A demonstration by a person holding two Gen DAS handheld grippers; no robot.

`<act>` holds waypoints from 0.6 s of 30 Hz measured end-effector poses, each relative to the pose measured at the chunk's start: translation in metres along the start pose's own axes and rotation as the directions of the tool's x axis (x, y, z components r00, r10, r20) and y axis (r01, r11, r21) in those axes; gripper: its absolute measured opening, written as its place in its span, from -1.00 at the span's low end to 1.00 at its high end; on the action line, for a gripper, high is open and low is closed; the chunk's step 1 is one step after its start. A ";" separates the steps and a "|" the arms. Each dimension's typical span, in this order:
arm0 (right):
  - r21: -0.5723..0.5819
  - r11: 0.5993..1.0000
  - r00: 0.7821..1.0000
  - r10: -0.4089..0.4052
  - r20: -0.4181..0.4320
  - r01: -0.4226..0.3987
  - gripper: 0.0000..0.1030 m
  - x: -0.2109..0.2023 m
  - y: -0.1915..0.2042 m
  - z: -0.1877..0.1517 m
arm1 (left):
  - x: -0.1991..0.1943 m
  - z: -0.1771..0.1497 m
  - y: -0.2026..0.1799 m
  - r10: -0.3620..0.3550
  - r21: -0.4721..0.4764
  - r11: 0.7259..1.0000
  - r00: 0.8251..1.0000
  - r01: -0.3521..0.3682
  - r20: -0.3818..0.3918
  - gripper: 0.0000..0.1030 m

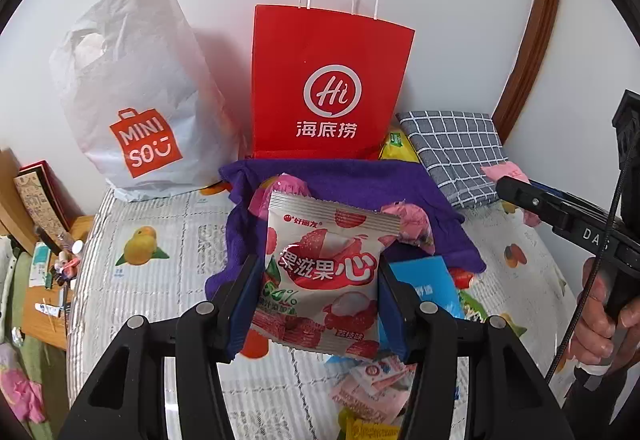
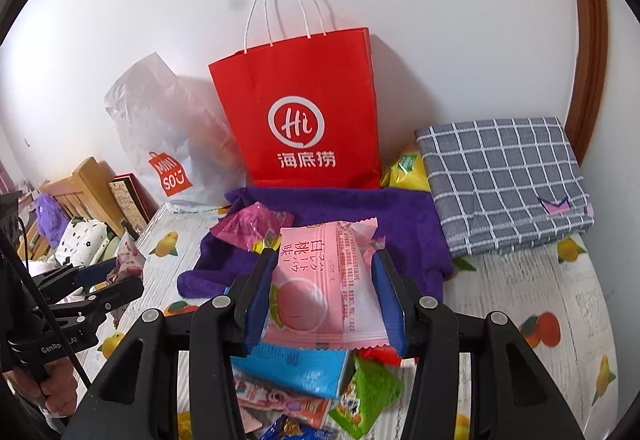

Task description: Organize snacks

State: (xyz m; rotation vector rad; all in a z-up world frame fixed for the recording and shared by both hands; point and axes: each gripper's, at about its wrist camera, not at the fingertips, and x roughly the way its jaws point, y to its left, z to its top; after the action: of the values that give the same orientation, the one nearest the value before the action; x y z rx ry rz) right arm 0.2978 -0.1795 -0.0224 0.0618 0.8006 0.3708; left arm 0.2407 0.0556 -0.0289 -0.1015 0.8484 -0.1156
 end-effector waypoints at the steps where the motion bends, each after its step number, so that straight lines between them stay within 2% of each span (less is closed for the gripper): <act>1: -0.003 1.000 1.000 0.006 -0.002 -0.006 -0.06 0.003 -0.001 0.004 | 0.002 0.002 0.000 -0.004 -0.002 1.000 1.000 0.004 -0.004 0.01; 11: -0.047 0.999 1.000 0.017 0.001 -0.017 -0.06 0.035 -0.004 0.033 | 0.036 0.019 0.011 -0.005 -0.041 0.999 0.999 0.003 -0.045 0.01; 15: -0.061 0.998 1.000 0.011 -0.001 -0.011 -0.06 0.051 -0.010 0.043 | 0.050 0.026 0.019 0.016 -0.059 0.998 0.998 -0.019 -0.056 0.01; 18: -0.049 0.999 1.000 0.005 -0.007 -0.006 -0.06 0.063 -0.021 0.049 | 0.065 0.027 0.026 -0.003 -0.089 0.996 0.997 -0.004 -0.074 0.01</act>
State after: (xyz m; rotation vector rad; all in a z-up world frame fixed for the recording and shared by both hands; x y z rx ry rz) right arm 0.3791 -0.1724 -0.0360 0.0165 0.7982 0.3961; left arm 0.3057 0.0735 -0.0630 -0.1815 0.9274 -0.0815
